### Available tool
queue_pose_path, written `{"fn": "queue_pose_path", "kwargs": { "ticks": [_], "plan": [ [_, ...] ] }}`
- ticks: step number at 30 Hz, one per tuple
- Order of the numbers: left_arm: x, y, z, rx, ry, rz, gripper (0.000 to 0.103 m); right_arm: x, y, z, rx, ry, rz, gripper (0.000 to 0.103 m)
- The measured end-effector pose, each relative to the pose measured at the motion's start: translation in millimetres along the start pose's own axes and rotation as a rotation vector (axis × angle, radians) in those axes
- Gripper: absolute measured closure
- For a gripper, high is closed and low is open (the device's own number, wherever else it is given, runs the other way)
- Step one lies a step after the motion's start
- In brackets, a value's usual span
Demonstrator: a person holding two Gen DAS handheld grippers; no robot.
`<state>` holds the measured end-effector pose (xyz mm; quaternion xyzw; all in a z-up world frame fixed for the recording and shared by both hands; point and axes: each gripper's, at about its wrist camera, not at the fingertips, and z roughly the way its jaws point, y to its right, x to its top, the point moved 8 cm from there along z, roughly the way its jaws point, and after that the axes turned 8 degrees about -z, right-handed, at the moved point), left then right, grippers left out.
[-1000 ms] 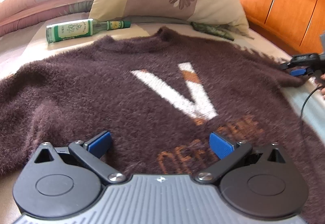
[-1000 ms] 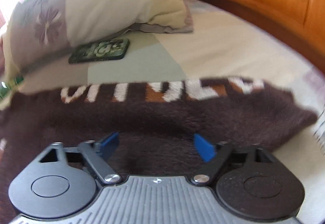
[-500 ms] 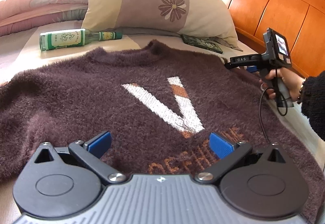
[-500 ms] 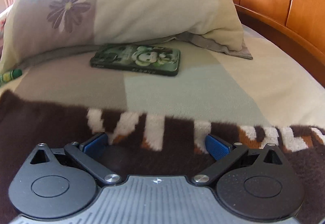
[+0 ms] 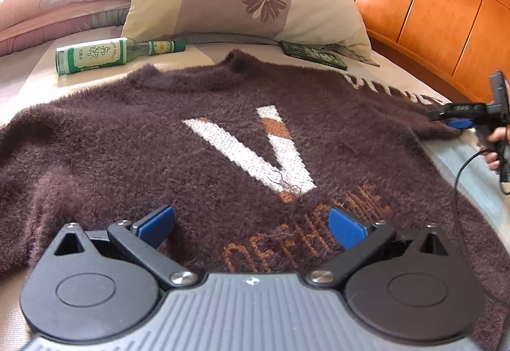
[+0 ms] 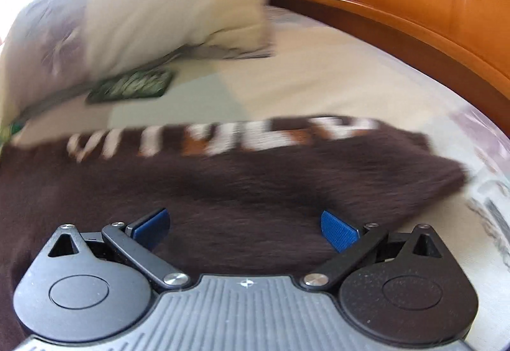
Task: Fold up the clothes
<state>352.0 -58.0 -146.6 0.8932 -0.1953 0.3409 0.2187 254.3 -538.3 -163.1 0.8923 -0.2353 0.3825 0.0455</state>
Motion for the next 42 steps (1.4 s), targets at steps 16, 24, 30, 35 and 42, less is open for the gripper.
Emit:
{"fn": "queue_pose_path", "kwargs": {
  "ticks": [16,24,30,35,42],
  "plan": [
    [-2.9,-3.6,10.7,0.045,0.004,0.022,0.001,43.9,71.1,33.0,0.005,-0.03,0.194,0.001],
    [-2.9,-1.2,10.5,0.057,0.002,0.038,0.001,48.1,56.3,22.8,-0.057,0.003,0.058,0.0],
    [-3.3,-2.0,10.6,0.055,0.002,0.045,0.001,34.1,35.6,54.3,-0.093,-0.035,-0.15,0.0],
    [-2.5,-2.6,9.4,0.057,0.0,0.04,0.001,40.0,74.7,47.5,-0.189,-0.073,-0.005,0.0],
    [3.9,-1.4,-2.7,0.047,0.032,0.031,0.001,50.6,-24.3,-7.1,0.078,0.002,-0.13,0.0]
  ]
}}
